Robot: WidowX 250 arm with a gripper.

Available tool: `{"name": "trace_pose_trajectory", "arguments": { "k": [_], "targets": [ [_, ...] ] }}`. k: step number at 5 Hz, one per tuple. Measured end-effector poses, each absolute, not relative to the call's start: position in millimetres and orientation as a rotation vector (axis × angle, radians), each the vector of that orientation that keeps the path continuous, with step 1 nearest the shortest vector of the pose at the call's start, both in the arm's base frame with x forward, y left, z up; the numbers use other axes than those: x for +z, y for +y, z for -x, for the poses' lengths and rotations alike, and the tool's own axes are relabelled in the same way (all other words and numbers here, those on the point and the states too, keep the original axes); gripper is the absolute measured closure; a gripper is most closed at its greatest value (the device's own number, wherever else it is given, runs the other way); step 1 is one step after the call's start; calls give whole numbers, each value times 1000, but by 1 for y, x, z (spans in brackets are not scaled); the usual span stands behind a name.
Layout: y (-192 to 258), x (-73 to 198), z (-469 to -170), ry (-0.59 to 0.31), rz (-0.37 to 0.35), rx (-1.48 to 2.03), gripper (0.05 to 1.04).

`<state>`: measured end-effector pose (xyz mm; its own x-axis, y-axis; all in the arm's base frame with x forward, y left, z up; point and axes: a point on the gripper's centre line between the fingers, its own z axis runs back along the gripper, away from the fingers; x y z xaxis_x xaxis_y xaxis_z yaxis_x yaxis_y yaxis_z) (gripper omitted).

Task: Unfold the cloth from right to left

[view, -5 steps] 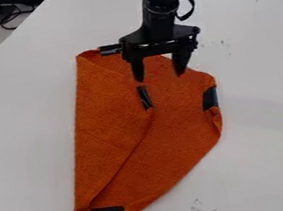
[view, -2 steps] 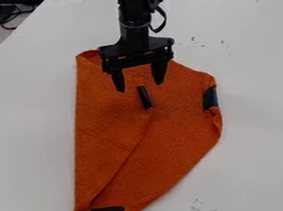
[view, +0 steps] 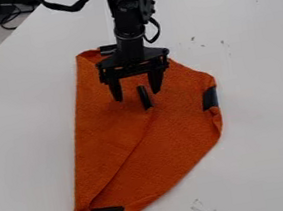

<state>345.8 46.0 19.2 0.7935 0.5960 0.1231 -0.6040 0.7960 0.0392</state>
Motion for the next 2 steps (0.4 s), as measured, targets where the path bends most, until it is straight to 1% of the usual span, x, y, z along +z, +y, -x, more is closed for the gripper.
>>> {"name": "trace_pose_trajectory", "arguments": {
  "k": [1, 2],
  "targets": [
    [46, 13, -344, -80, -76, 630, 121],
    [45, 9, -349, -62, -73, 614, 272]
  ]
}}
